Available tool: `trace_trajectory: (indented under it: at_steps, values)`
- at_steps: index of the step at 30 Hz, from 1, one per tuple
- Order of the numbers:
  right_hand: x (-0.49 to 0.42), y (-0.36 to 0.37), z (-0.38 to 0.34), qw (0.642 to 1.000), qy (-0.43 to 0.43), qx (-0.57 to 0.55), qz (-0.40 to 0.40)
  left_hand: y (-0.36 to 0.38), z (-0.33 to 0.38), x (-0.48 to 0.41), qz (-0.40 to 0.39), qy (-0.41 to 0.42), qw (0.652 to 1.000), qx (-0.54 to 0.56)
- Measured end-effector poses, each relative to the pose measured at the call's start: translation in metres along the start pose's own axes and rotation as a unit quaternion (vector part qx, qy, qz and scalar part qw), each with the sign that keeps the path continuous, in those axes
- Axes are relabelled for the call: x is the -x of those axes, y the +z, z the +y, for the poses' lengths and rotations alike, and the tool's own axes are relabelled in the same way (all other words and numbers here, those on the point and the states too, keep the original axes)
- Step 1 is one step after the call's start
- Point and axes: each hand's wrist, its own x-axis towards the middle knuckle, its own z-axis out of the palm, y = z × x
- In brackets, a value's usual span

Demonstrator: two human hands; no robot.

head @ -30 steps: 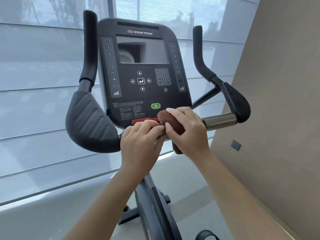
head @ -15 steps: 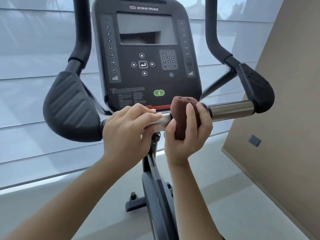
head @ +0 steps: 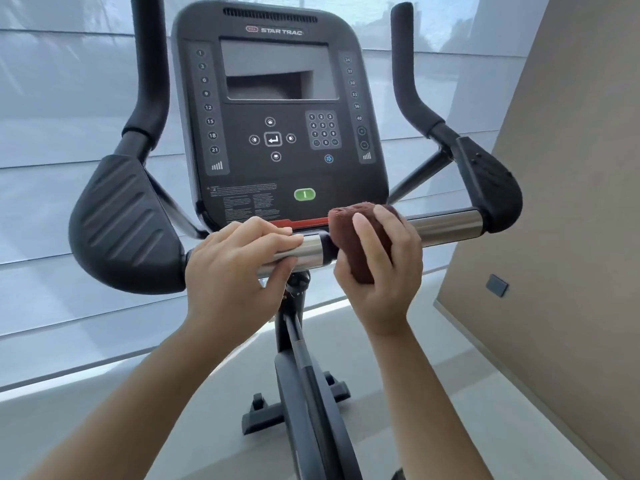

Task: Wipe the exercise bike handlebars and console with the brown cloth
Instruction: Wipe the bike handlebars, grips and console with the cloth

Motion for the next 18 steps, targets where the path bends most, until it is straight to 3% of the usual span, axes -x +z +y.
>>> trace_trajectory:
  at_steps: [4, 10, 14, 18]
  values:
    - [-0.011, -0.023, 0.033, 0.998, -0.002, 0.027, -0.058, -0.008, 0.003, 0.001, -0.034, -0.027, 0.999, 0.019]
    - [-0.041, -0.070, 0.089, 0.965, 0.160, 0.093, -0.184, 0.007, 0.038, -0.008, -0.067, 0.037, 0.996, 0.040]
    - [-0.068, -0.058, 0.051, 0.949, 0.124, 0.009, -0.290, 0.025, 0.051, -0.023, -0.096, 0.028, 0.993, 0.070]
    - [-0.080, -0.046, 0.016, 0.942, 0.077, -0.023, -0.326, 0.022, 0.045, -0.032, -0.093, 0.036, 0.992, 0.082]
